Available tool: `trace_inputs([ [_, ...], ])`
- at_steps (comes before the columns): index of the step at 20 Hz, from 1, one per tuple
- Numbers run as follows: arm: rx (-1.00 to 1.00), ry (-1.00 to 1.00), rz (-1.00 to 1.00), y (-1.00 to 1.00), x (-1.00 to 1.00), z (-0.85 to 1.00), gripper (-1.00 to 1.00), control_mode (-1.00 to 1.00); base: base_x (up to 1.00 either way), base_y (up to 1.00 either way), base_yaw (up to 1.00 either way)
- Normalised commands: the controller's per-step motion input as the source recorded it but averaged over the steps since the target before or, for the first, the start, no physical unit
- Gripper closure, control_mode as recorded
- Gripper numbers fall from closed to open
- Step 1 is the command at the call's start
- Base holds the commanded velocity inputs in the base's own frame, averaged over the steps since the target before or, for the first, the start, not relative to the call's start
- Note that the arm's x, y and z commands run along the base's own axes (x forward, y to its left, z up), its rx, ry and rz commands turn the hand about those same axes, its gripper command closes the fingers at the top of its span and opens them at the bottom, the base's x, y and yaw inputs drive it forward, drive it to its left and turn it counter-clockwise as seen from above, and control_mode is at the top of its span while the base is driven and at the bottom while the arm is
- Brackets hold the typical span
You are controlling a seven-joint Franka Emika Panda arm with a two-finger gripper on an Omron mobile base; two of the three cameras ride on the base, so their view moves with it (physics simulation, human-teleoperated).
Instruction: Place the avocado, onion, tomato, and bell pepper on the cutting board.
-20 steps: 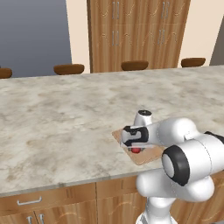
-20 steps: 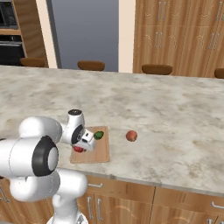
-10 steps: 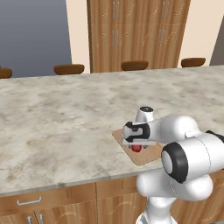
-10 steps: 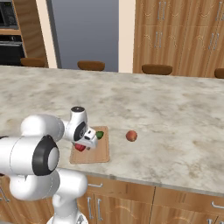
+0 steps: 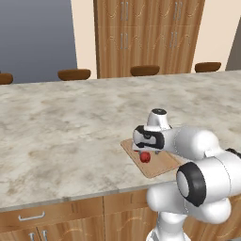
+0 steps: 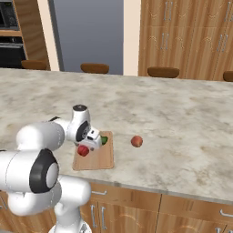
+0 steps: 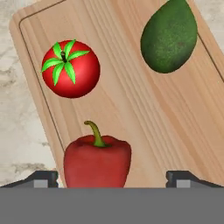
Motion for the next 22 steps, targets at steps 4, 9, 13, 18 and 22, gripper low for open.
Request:
trace_inputs([
  [4, 0.0, -0.14, 0.0, -0.11, -0.13, 0.51, -1.0, -1.0, 0.0, 0.0, 0.0],
  [9, 0.0, -0.18, 0.0, -0.53, -0.25, 0.48, -1.0, -1.0, 0.0, 0.0, 0.0],
  [13, 0.0, -0.12, 0.0, -0.47, -0.09, 0.44, -1.0, -1.0, 0.0, 0.0, 0.0],
  [18, 0.0, -0.02, 0.0, -0.6, 0.0, 0.35, -1.0, -1.0, 0.0, 0.0, 0.0],
  [22, 0.0, 0.0, -0.02, -0.6, 0.0, 0.25, -1.0, -1.0, 0.0, 0.0, 0.0],
])
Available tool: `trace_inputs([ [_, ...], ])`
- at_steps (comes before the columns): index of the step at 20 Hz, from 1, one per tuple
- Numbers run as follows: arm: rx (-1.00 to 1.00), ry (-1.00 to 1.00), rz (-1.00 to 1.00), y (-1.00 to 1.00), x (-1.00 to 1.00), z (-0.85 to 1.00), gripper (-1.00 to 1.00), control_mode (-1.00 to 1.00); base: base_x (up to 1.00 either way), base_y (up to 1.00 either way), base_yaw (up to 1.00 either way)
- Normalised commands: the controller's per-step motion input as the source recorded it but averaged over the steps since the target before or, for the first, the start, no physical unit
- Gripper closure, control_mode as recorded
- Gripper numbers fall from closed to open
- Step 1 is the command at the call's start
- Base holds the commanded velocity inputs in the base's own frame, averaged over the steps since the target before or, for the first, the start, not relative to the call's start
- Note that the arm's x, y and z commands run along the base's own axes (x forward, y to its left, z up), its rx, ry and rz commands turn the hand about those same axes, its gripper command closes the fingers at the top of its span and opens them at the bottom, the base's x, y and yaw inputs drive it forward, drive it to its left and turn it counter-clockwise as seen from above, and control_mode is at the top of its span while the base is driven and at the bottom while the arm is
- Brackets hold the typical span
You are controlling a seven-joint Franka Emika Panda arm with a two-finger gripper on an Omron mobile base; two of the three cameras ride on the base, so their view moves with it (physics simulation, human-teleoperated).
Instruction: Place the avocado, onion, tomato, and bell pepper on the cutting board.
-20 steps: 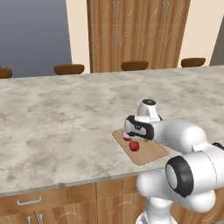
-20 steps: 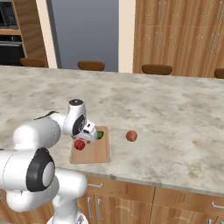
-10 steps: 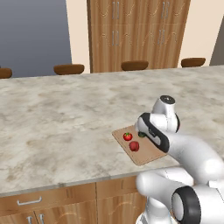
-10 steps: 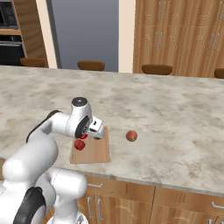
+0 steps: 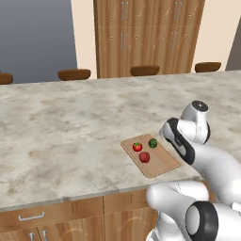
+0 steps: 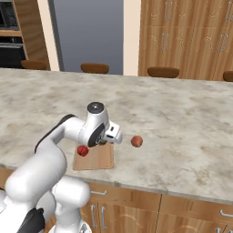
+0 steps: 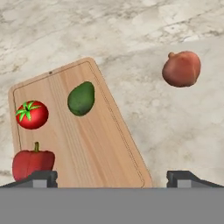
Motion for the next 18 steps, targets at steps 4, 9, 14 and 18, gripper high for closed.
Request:
trace_inputs([
  [4, 0.0, 0.0, 0.0, -0.5, 0.13, 0.13, -1.0, -1.0, 0.0, 0.0, 0.0],
  [9, 0.0, 0.0, 0.0, -0.39, 0.31, 0.0, -1.0, -1.0, 0.0, 0.0, 0.0],
  [14, -0.01, 0.0, 0.02, -0.13, 0.41, 0.0, -1.0, -1.0, 0.0, 0.0, 0.0],
  [18, -0.06, 0.03, 0.03, -0.17, 0.36, 0.0, -1.0, -1.0, 0.0, 0.0, 0.0],
])
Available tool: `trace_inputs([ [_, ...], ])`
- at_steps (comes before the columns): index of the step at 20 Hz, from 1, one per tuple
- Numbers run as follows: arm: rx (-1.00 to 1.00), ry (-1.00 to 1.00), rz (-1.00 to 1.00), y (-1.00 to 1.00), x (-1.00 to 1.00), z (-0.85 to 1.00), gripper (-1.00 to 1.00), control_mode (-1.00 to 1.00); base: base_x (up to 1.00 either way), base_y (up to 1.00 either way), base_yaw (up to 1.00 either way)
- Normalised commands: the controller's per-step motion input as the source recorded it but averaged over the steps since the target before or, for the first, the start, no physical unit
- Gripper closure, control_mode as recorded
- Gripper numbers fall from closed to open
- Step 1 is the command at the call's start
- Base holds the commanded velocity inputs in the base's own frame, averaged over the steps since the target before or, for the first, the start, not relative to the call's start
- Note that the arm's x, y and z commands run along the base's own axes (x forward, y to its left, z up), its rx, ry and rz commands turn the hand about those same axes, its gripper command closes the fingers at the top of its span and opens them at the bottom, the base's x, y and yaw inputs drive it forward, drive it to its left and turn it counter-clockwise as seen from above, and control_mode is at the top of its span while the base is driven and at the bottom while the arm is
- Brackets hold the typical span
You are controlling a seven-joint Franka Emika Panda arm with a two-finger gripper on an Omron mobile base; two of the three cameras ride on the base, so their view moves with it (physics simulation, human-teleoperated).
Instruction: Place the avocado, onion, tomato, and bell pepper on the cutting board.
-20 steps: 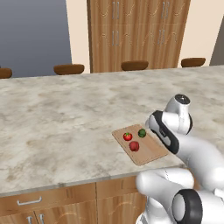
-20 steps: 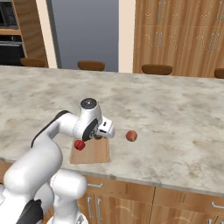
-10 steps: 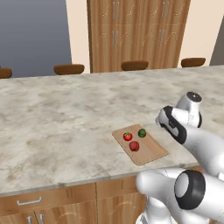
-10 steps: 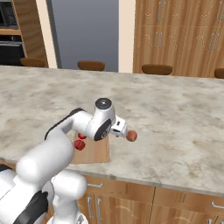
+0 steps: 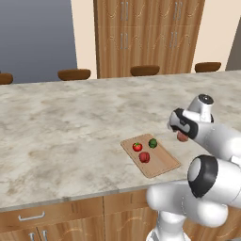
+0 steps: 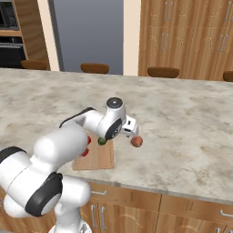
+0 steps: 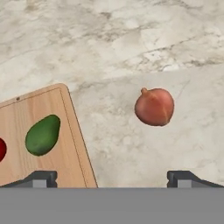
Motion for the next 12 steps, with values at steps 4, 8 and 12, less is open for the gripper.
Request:
trace_inputs([
  [4, -0.11, 0.0, 0.05, -0.33, 0.18, 0.0, -1.0, -1.0, 0.0, 0.0, 0.0],
  [8, -0.07, 0.0, 0.02, -0.37, 0.11, 0.0, -1.0, -1.0, 0.0, 0.0, 0.0],
  [12, -0.04, 0.06, 0.0, -0.12, 0.27, -0.01, -1.0, -1.0, 0.0, 0.0, 0.0],
])
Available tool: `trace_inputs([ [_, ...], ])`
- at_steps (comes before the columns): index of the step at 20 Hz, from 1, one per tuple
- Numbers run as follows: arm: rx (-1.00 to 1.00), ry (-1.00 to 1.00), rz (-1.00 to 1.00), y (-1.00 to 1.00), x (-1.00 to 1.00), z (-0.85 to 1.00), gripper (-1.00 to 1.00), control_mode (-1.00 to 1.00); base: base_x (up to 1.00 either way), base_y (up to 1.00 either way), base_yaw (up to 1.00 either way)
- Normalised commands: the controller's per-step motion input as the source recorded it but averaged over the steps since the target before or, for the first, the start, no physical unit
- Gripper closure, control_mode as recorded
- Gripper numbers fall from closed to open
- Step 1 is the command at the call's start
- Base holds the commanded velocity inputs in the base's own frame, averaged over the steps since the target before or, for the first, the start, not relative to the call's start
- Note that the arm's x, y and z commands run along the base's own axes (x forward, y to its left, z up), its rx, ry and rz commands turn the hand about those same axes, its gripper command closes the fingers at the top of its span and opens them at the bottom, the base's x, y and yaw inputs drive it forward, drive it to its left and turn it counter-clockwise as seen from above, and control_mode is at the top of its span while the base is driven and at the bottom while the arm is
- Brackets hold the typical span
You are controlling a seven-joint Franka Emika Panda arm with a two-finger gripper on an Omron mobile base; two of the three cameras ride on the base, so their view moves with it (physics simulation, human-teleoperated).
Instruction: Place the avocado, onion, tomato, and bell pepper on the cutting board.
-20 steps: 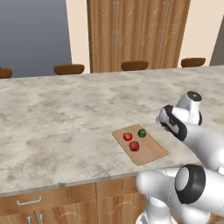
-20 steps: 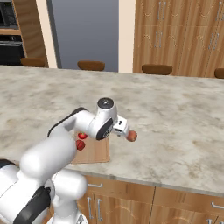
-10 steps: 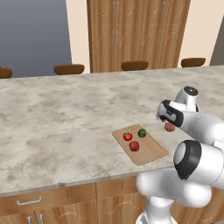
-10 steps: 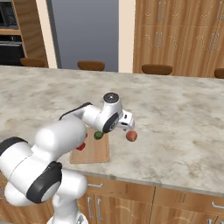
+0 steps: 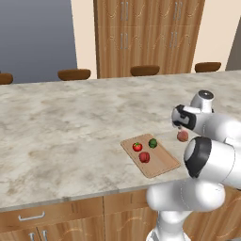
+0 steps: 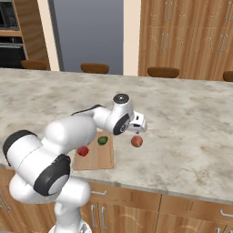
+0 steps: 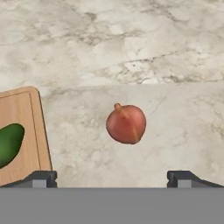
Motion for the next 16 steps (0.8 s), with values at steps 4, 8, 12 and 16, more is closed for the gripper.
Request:
trace_inputs([
  [4, -0.02, 0.06, 0.0, -0.15, 0.28, -0.14, -1.0, -1.0, 0.0, 0.0, 0.0],
  [8, 0.0, 0.08, 0.0, -0.21, 0.23, -0.3, -1.0, -1.0, 0.0, 0.0, 0.0],
  [12, 0.0, 0.05, 0.0, -0.22, 0.13, -0.21, -1.0, -1.0, 0.0, 0.0, 0.0],
  [16, 0.0, 0.02, 0.0, -0.11, 0.17, -0.12, -1.0, -1.0, 0.0, 0.0, 0.0],
])
